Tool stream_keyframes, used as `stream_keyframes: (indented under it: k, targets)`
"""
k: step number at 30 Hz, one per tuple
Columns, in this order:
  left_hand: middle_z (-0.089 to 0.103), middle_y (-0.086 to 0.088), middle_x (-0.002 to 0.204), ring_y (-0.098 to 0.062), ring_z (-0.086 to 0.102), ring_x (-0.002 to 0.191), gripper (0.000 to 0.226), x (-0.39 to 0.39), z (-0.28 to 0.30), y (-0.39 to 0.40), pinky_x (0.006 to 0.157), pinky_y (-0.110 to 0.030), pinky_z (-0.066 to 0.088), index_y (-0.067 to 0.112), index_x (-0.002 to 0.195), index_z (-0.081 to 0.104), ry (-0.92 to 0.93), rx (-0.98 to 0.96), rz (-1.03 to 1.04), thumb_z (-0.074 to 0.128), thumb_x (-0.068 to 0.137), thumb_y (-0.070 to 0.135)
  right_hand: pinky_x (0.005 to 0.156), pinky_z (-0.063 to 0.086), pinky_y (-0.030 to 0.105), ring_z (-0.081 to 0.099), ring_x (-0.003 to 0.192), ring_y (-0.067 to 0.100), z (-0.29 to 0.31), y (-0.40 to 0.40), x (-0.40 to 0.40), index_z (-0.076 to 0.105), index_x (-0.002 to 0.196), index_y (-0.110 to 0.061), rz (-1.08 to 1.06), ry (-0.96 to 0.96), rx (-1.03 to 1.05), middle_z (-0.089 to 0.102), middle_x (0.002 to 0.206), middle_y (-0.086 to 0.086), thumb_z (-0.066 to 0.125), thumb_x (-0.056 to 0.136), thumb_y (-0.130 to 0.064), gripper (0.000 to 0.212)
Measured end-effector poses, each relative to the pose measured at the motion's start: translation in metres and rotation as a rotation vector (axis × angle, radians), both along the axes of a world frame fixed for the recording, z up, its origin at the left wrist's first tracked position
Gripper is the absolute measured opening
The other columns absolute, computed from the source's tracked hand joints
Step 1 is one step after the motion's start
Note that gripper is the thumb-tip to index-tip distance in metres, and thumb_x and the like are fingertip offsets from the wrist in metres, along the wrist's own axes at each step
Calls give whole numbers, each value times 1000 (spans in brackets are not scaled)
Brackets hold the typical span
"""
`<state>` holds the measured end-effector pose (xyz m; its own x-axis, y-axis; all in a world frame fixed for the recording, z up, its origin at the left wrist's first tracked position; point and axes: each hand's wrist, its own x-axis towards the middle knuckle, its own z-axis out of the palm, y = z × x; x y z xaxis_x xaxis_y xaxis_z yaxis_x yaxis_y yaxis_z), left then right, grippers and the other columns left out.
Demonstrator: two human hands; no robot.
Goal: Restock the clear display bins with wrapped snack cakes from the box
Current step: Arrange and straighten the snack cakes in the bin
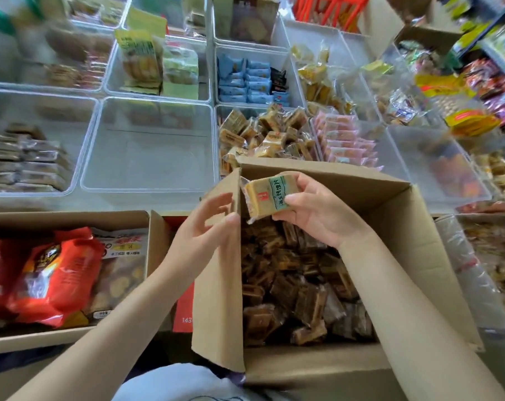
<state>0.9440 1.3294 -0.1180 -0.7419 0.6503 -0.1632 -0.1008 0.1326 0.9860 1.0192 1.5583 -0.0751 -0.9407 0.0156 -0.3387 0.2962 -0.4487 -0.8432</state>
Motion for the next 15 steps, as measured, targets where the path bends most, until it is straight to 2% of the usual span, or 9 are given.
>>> stream_keyframes:
  k: [3,6,10,12,15]
  targets:
    - [72,9,116,-10,69,106,62,-21,17,-9,87,-30,57,34,131,55,-43,89,78,73,79,62,99,53,50,62,115,35,11,-34,-21,45,131,-12,14,26,44,63,117,16,56,94,4,42]
    - [75,-1,102,-20,72,93,48,-50,22,-29,82,-40,60,35,122,60,-15,79,147,79,79,43,98,53,49,64,107,30,14,-68,-48,48,117,-15,77,12,309,62,108,14,65,93,-4,31]
    - [74,3,100,-12,69,93,38,-97,14,-75,80,-34,59,35,112,66,55,29,142,84,79,28,81,55,26,67,91,8,14,-111,-91,58,100,-12,160,-17,748,66,90,-7,72,91,-17,17]
    - [73,8,102,-8,67,96,37,-118,7,-98,81,-33,60,37,110,66,131,-17,132,82,84,17,81,56,26,68,93,5,8,-132,-118,61,100,-13,230,-21,887,69,94,-7,74,89,-19,18]
    - [68,11,115,-2,63,106,37,-155,-15,-137,86,-25,56,37,120,63,197,-92,154,76,89,22,84,56,28,66,94,4,-9,-163,-163,61,106,-22,278,-14,995,68,100,-10,77,86,-20,26]
